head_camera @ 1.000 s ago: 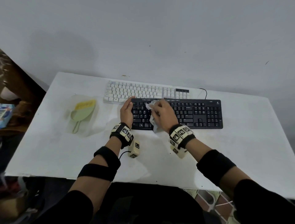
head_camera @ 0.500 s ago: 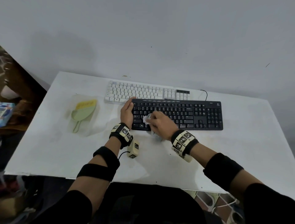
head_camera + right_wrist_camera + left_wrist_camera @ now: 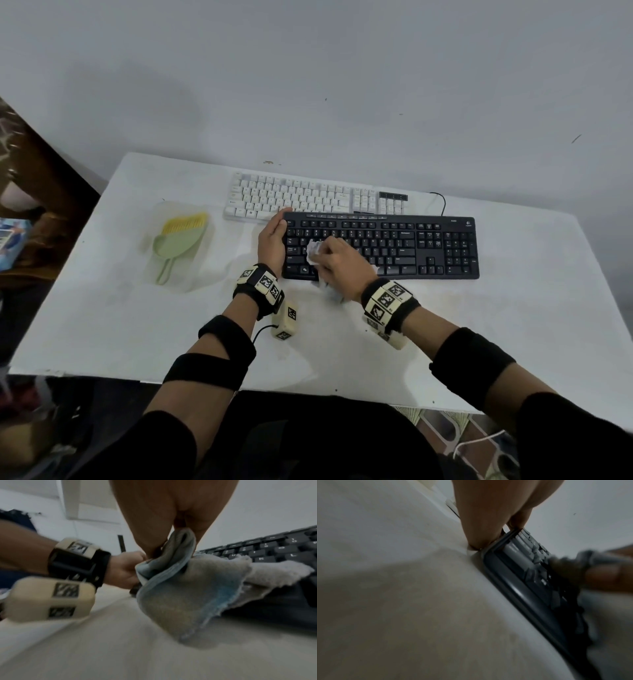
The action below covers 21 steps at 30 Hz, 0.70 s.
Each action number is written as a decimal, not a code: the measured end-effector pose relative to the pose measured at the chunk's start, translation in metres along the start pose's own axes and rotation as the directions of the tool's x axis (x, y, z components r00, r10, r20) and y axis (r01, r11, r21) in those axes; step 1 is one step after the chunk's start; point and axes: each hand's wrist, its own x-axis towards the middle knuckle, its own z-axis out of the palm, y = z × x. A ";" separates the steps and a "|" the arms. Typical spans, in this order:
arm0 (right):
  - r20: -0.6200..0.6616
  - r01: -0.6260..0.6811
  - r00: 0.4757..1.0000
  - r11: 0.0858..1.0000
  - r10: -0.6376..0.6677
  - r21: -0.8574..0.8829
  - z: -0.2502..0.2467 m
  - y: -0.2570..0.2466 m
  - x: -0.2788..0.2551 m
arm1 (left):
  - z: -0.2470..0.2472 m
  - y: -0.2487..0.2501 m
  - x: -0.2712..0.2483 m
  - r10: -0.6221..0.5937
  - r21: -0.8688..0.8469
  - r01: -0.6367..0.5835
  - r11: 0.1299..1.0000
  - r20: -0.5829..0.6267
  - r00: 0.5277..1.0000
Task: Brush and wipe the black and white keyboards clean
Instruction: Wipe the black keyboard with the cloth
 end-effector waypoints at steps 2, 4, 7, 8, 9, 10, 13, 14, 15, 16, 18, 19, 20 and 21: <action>-0.038 -0.070 0.997 0.996 0.072 0.052 -0.011 0.003 0.014 | 0.001 0.002 0.000 -0.012 -0.015 0.012 1.000 -0.003 1.000; -0.149 -0.160 0.973 0.980 0.176 0.118 -0.019 0.004 0.034 | 0.001 0.001 0.000 -0.025 -0.037 0.025 0.999 -0.009 1.000; -0.146 -0.202 0.964 0.968 0.224 0.148 -0.017 0.001 0.052 | -0.001 0.002 0.000 -0.053 -0.043 0.053 0.998 -0.005 0.999; -0.119 -0.190 0.972 0.975 0.203 0.113 -0.011 -0.002 0.051 | -0.001 0.003 0.000 -0.067 -0.045 0.067 0.997 -0.003 0.998; -0.103 -0.174 0.978 0.981 0.183 0.087 -0.005 -0.005 0.046 | -0.001 0.004 0.000 -0.073 -0.037 0.073 0.997 0.002 0.997; -0.097 -0.156 0.982 0.986 0.161 0.056 0.001 -0.008 0.039 | -0.001 0.005 -0.001 -0.074 -0.027 0.074 0.997 0.007 0.997; -0.068 -0.070 0.995 0.997 0.069 -0.011 0.016 -0.013 0.009 | -0.002 0.007 -0.001 -0.061 -0.020 0.062 0.998 0.013 0.998; -0.039 -0.040 0.998 0.999 0.039 -0.011 0.018 -0.014 0.000 | -0.003 0.007 -0.001 -0.060 -0.018 0.060 0.998 0.014 0.998; -0.011 -0.014 1.000 1.000 0.014 -0.003 0.018 -0.013 -0.006 | -0.002 0.005 -0.001 -0.055 -0.017 0.055 0.998 0.012 0.998; 0.025 -0.004 1.000 1.000 0.003 0.013 0.014 -0.011 -0.007 | -0.003 0.003 0.000 -0.048 -0.016 0.048 0.999 0.007 0.999; 0.043 -0.013 0.999 0.999 0.012 0.032 0.004 -0.006 0.003 | -0.003 0.003 0.001 -0.050 -0.009 0.050 0.999 0.008 0.999; 0.003 -0.036 0.999 0.998 0.036 0.049 0.000 -0.003 0.011 | -0.003 0.002 0.001 -0.053 -0.002 0.053 0.999 0.014 0.998; -0.066 -0.065 0.995 0.995 0.070 0.073 -0.006 -0.002 0.022 | -0.002 0.002 0.002 -0.053 0.006 0.053 0.999 0.017 0.998; -0.134 -0.097 0.985 0.991 0.109 0.096 -0.010 0.001 0.031 | -0.002 0.002 0.001 -0.051 0.014 0.050 0.999 0.017 0.999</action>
